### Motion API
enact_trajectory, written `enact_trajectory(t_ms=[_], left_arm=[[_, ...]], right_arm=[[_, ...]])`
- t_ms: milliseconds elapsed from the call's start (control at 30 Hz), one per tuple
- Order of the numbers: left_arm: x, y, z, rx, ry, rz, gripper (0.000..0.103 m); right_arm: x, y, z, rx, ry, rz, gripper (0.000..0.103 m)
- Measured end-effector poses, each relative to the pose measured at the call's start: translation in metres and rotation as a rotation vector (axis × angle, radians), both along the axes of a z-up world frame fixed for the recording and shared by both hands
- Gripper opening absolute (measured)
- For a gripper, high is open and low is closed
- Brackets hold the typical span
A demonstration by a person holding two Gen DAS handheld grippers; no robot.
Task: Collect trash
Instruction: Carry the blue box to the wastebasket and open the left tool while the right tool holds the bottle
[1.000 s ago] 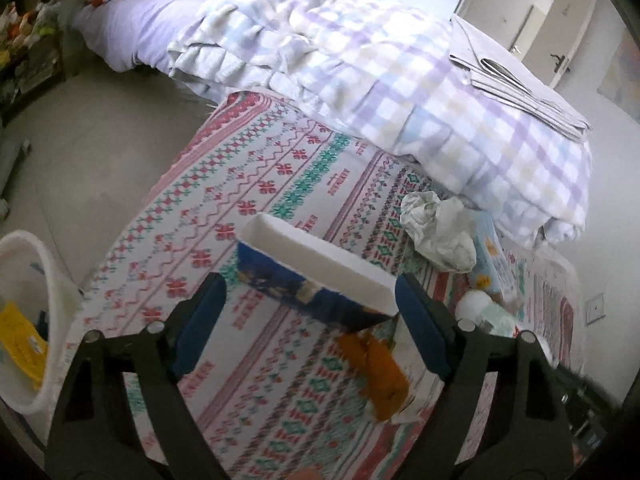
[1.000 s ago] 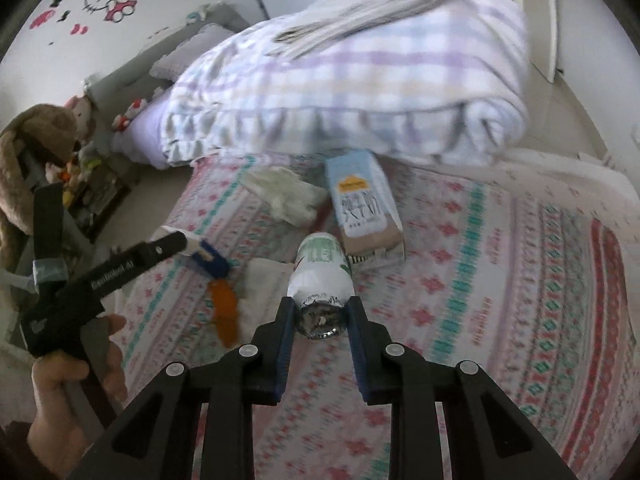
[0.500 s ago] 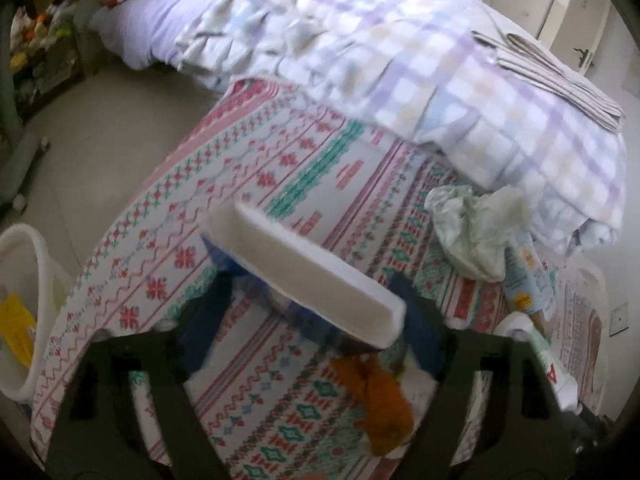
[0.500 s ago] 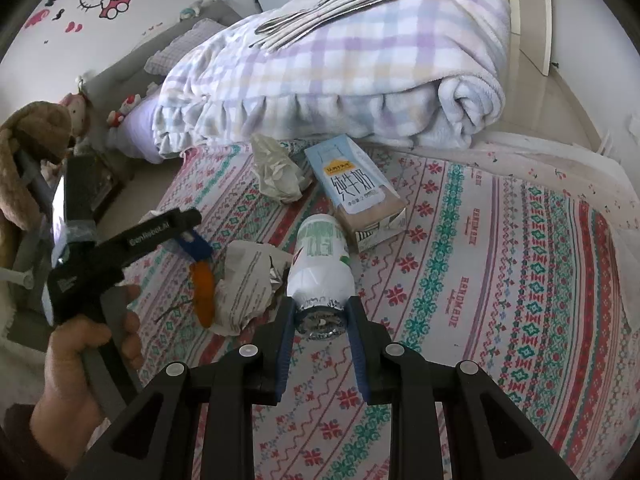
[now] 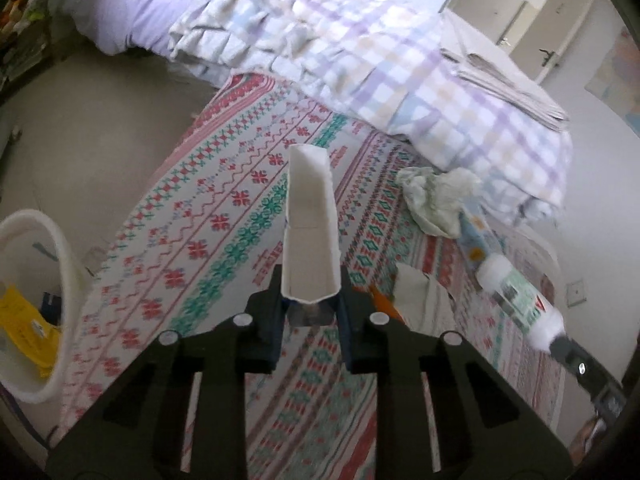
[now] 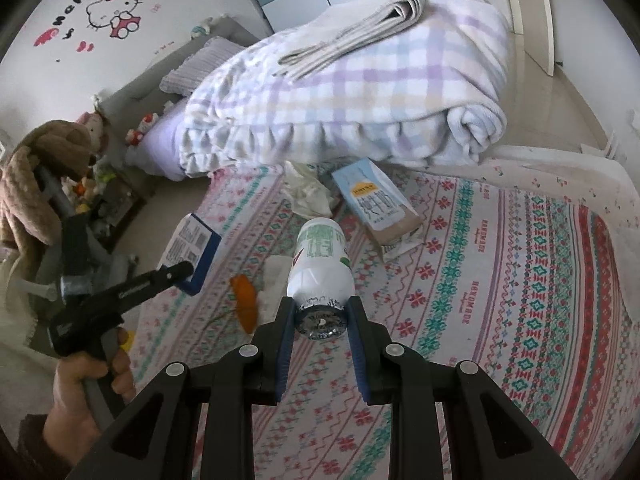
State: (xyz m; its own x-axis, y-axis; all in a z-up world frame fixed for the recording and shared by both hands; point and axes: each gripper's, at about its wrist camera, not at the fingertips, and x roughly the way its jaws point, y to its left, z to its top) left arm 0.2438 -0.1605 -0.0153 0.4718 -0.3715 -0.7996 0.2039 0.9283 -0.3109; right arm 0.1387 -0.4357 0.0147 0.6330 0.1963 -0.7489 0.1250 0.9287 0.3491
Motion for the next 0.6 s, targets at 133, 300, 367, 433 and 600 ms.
enact_trajectory(t_ms=[133, 300, 367, 433, 600], left_arm=[[-0.015, 0.019, 0.012, -0.006, -0.005, -0.017, 0.024], [-0.027, 0.048, 0.018, -0.002, -0.004, -0.009, 0.024], [-0.033, 0.061, 0.021, 0.002, -0.007, -0.001, 0.024], [-0.037, 0.072, 0.021, 0.012, -0.01, 0.008, 0.024], [-0.044, 0.099, 0.022, 0.032, -0.011, 0.031, 0.024]], right_arm=[[-0.007, 0.007, 0.008, 0.012, -0.005, 0.015, 0.027], [-0.014, 0.023, 0.012, 0.005, 0.007, 0.038, 0.027], [-0.014, 0.03, 0.012, 0.008, 0.012, 0.045, 0.027], [-0.014, 0.04, 0.012, 0.013, 0.016, 0.055, 0.027], [-0.007, 0.067, 0.012, 0.012, 0.018, 0.09, 0.027]])
